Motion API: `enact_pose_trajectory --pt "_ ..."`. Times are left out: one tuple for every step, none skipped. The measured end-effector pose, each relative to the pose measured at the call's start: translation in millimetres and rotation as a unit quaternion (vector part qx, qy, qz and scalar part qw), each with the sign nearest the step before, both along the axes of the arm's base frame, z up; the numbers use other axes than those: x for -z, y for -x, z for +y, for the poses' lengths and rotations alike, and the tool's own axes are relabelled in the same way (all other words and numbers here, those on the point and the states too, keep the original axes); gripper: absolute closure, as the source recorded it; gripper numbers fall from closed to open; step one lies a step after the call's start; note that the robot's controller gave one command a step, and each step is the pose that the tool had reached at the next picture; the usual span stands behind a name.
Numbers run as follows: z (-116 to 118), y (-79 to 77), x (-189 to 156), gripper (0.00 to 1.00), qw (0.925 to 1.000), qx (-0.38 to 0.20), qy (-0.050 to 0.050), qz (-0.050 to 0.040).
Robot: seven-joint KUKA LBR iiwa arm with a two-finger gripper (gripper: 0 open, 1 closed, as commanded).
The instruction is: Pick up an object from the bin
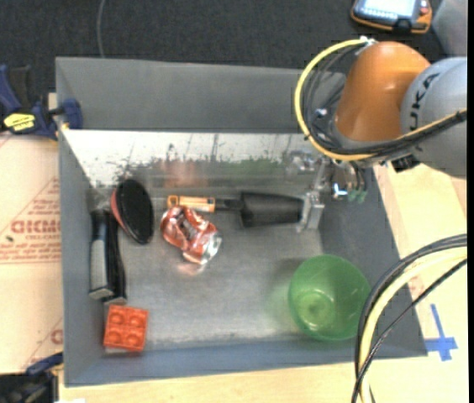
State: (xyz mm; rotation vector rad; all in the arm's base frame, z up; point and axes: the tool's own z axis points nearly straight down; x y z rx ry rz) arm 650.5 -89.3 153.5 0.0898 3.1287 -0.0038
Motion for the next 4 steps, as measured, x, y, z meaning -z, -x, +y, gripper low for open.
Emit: enact_pose_trajectory --pt "107.7 26.8 53.2 0.00 0.9643 0.265 -0.004 0.0013" --pt "24.6 7.5 81.7 0.00 0.9986 0.053 0.000 -0.0031" --pt "117.6 19.0 82.2 1.00 0.9173 0.398 -0.006 -0.0007" --pt "117.1 18.8 81.8 1.00 0.9174 0.398 -0.006 -0.0010"
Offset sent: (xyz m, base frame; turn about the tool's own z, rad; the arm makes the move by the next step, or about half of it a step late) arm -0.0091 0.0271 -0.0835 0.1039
